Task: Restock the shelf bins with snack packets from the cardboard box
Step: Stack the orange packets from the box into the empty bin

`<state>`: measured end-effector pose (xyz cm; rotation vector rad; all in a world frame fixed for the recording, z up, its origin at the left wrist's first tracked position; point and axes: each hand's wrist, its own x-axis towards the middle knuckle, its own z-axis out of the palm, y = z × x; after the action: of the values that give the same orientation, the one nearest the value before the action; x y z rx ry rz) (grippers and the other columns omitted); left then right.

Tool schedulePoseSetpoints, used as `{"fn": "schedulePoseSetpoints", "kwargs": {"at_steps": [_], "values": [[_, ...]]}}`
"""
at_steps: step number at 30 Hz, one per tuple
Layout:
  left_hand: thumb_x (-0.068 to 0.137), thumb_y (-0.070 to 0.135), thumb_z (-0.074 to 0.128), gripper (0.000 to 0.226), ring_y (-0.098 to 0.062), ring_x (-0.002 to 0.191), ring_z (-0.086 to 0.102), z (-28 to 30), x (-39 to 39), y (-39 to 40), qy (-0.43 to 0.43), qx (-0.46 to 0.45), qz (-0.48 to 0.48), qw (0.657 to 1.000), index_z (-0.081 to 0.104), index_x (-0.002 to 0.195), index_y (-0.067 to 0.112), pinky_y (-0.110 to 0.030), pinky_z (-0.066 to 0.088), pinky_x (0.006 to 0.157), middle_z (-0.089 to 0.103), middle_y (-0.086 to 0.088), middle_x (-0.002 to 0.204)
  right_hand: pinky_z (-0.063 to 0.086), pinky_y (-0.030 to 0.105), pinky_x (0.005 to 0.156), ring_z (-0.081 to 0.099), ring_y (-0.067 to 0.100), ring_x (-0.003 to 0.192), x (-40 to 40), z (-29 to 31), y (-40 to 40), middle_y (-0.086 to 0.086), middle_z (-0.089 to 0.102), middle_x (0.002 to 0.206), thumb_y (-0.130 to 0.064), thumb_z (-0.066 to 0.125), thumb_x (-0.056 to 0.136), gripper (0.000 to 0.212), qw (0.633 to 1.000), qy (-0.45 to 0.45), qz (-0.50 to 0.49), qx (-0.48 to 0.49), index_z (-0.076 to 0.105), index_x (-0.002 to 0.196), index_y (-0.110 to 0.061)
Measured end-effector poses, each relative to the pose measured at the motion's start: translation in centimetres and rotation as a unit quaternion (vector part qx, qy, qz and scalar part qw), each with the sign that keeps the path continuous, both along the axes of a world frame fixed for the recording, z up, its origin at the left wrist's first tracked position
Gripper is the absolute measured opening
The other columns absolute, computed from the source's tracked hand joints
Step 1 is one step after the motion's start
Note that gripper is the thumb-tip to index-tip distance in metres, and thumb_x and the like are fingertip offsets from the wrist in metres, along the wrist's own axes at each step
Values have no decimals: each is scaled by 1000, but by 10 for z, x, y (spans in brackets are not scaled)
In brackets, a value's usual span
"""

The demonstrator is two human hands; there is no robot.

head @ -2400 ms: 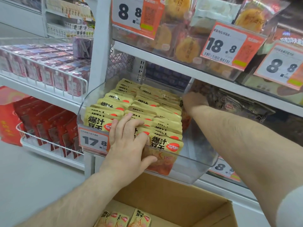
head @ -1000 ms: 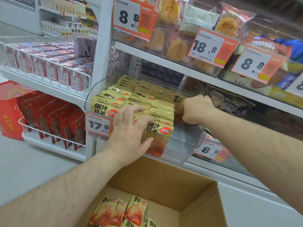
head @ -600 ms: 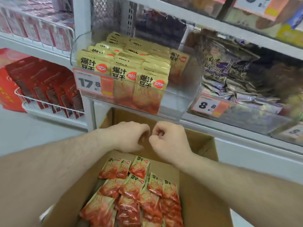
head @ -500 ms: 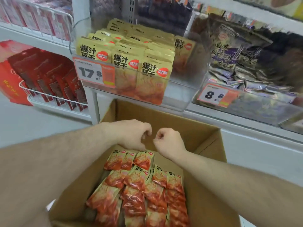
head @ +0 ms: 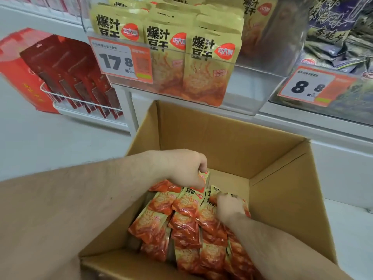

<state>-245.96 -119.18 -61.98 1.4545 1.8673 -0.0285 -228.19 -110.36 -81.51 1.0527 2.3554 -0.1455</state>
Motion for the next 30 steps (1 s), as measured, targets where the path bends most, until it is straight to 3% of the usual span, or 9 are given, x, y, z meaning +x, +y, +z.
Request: {"fn": "schedulePoseSetpoints", "kwargs": {"at_steps": [5, 7, 10, 12, 14, 17, 22, 25, 30], "values": [[92, 23, 62, 22, -18, 75, 64, 4, -12, -5, -80, -24, 229, 970, 64, 110, 9, -31, 56, 62, 69, -9, 99, 41, 35, 66, 65, 35, 90, -16, 58, 12, 8, 67, 98, -21, 45, 96, 7, 975, 211, -53, 42, 39, 95, -18], [97, 30, 59, 37, -27, 97, 67, 4, -13, -8, -191, -80, 355, 912, 55, 127, 8, -41, 60, 73, 64, -14, 119, 41, 37, 65, 61, 36, 84, -22, 88, 5, 6, 63, 88, -24, 47, 97, 14, 945, 317, -58, 59, 38, 89, -17], [96, 48, 56, 75, -44, 125, 53, 0, -13, -10, -374, -139, 492, 774, 29, 150, 3, -57, 50, 89, 44, -26, 147, 45, 37, 69, 60, 28, 80, -29, 121, -18, 4, 62, 84, -16, 52, 94, 5, 880, 473, -36, 24, 53, 92, -12], [97, 39, 59, 62, -41, 124, 55, 1, -10, -10, -439, -121, 518, 724, 40, 143, 2, -54, 51, 89, 49, -26, 143, 44, 30, 70, 60, 22, 78, -32, 130, -34, 4, 65, 85, -12, 54, 89, 7, 835, 550, 20, 12, 60, 93, -9], [98, 13, 56, 27, -30, 101, 67, -3, -8, -10, -417, -78, 521, 740, 56, 122, 1, -44, 56, 88, 65, -21, 114, 47, 24, 75, 62, 19, 84, -32, 129, -42, 4, 67, 91, -15, 55, 84, 13, 805, 586, 90, -23, 61, 93, -9], [88, -8, 56, 24, -27, 74, 67, -13, -14, -12, -306, -14, 521, 797, 56, 111, -2, -37, 59, 63, 65, -22, 98, 46, 23, 83, 60, 15, 90, -30, 119, -37, 1, 67, 95, -24, 53, 76, 27, 812, 567, 107, -86, 65, 95, -9], [82, -11, 64, 30, -32, 95, 66, -15, -21, -17, -245, 26, 472, 847, 63, 108, 3, -39, 57, 80, 68, -16, 106, 49, 28, 70, 63, 26, 88, -16, 58, 22, 2, 68, 90, -22, 54, 85, 13, 930, 288, -222, -45, 64, 92, -17], [80, -12, 66, 35, -33, 100, 67, -18, -19, -14, -244, 35, 453, 857, 62, 109, 8, -48, 56, 91, 69, -15, 106, 52, 28, 75, 65, 29, 95, 4, 16, 52, 8, 69, 106, -28, 58, 88, 25, 915, 138, -371, -72, 66, 103, -10], [81, -9, 68, 39, -30, 99, 67, -26, -21, -11, -247, 13, 441, 863, 60, 111, 14, -49, 56, 92, 70, -11, 107, 55, 30, 80, 64, 27, 104, 14, -39, 67, 11, 65, 115, -48, 70, 82, 59, 881, 72, -457, -99, 53, 118, -5]]}}
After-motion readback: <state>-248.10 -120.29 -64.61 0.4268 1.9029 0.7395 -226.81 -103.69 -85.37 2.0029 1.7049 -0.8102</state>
